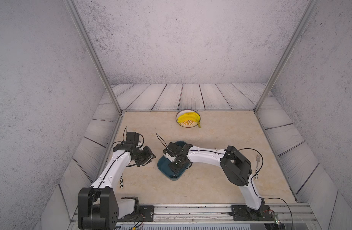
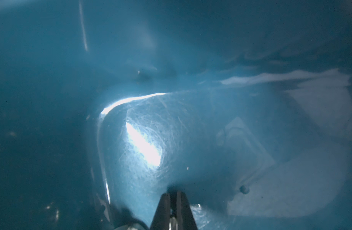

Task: Take out the wing nut from the storage box
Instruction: Pick up the wing nut from the storage box.

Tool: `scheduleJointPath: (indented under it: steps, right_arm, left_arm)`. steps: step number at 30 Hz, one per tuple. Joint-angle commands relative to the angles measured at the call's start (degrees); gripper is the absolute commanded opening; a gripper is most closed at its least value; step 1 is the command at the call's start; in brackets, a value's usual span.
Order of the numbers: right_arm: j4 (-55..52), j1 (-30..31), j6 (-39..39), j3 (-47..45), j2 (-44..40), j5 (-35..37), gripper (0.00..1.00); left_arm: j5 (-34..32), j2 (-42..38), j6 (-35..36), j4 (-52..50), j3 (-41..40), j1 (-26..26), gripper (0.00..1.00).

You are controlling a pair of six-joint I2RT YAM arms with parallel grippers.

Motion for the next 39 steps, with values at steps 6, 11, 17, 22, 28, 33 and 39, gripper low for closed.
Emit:
scheduleJointPath:
  steps: [6, 11, 17, 22, 28, 33, 39]
  right_arm:
    - [-1.34, 0.31, 0.56, -0.03, -2.32, 4.94, 0.0]
    - [-3.05, -0.25, 0.47, 2.86, -5.33, 9.44, 0.0]
    - [-4.03, -2.53, 0.44, 3.86, -7.63, 10.07, 0.0]
    - [-4.65, -4.02, 0.63, 2.52, -9.86, 12.27, 0.0]
    - [-4.41, -10.03, 4.65, -5.12, -17.22, 17.66, 0.0]
    - [0.06, -18.6, 8.55, -18.47, -26.27, 17.32, 0.0]
    - [1.97, -22.55, 9.79, -26.56, -28.8, 16.81, 0.0]
  left_arm:
    - [1.22, 0.72, 0.44, 0.18, -0.44, 0.52, 0.38]
    - [1.93, 1.33, 0.3, 0.71, 0.25, 0.45, 0.38]
    - [2.6, 2.26, 0.27, 0.88, 1.52, 0.32, 0.38]
    - [2.89, 1.74, 0.69, 1.01, 2.15, -0.81, 0.38]
    - [1.71, 2.02, 1.99, 1.06, 7.65, -7.12, 0.37]
    - [1.19, 7.32, 5.03, 0.6, 15.32, -17.08, 0.38]
    - [2.36, 12.14, 5.54, 1.22, 17.85, -23.8, 0.38]
